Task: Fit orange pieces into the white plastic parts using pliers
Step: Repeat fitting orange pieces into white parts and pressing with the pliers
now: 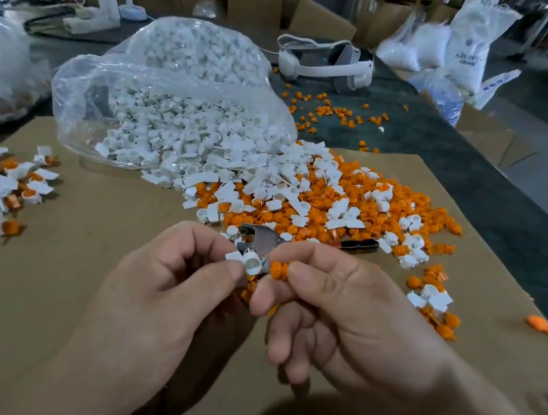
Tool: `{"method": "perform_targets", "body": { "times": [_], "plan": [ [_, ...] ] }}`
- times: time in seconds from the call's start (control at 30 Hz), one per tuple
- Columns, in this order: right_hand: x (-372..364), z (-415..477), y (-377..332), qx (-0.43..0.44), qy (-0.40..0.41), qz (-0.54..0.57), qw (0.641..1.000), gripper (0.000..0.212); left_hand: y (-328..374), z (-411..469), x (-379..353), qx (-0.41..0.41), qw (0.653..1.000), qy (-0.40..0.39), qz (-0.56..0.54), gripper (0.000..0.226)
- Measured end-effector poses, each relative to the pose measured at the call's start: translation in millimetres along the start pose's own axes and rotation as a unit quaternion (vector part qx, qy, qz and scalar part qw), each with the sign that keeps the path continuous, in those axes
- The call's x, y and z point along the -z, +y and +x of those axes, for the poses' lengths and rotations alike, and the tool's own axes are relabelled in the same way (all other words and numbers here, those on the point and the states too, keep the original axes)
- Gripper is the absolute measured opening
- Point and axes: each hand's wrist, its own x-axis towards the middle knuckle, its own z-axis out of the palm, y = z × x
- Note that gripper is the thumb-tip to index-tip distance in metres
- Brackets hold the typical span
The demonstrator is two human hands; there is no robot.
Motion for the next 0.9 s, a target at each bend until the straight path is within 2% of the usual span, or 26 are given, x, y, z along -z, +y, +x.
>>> {"method": "perform_targets", "body": {
  "times": [0.1,0.37,0.47,0.57,0.67,0.7,0.77,0.83,0.9],
  "plan": [
    [-1,1,0,-0.010,-0.031,0.050,0.998,0.019,1,0,-1,-0.001,1.000,0.001,-0.002,0.040],
    [2,1,2,-0.015,-0.016,0.077,0.997,0.019,-3,-2,-1,-0.015,1.000,-0.002,0.010,0.034],
    [3,2,4,0.022,0.016,0.031,0.999,0.018,-5,-2,-3,-0.015,1.000,-0.010,-0.001,0.033],
    [-2,1,7,0.071,0.098,-0.143,0.982,0.012,-4,-2,-2,-0.011,1.000,-0.025,0.003,0.030],
    [-11,-5,13,0.107,0.180,-0.376,0.903,0.012,-3,-1,-3,-0.001,1.000,-0.026,0.008,0.033],
    [-13,-7,14,0.130,0.192,-0.457,0.859,0.013,-3,-1,-4,0.001,1.000,-0.024,0.007,0.035],
    [-17,-9,14,0.186,0.197,-0.605,0.748,0.013,-2,-1,-4,-0.003,1.000,-0.023,0.005,0.036],
    [-20,-9,11,0.222,0.197,-0.678,0.672,0.008,-1,-2,-4,-0.009,1.000,-0.024,0.000,0.035],
    [-22,-9,8,0.237,0.193,-0.713,0.631,0.005,-1,-2,-4,-0.009,1.000,-0.028,-0.006,0.035]
  ]
}}
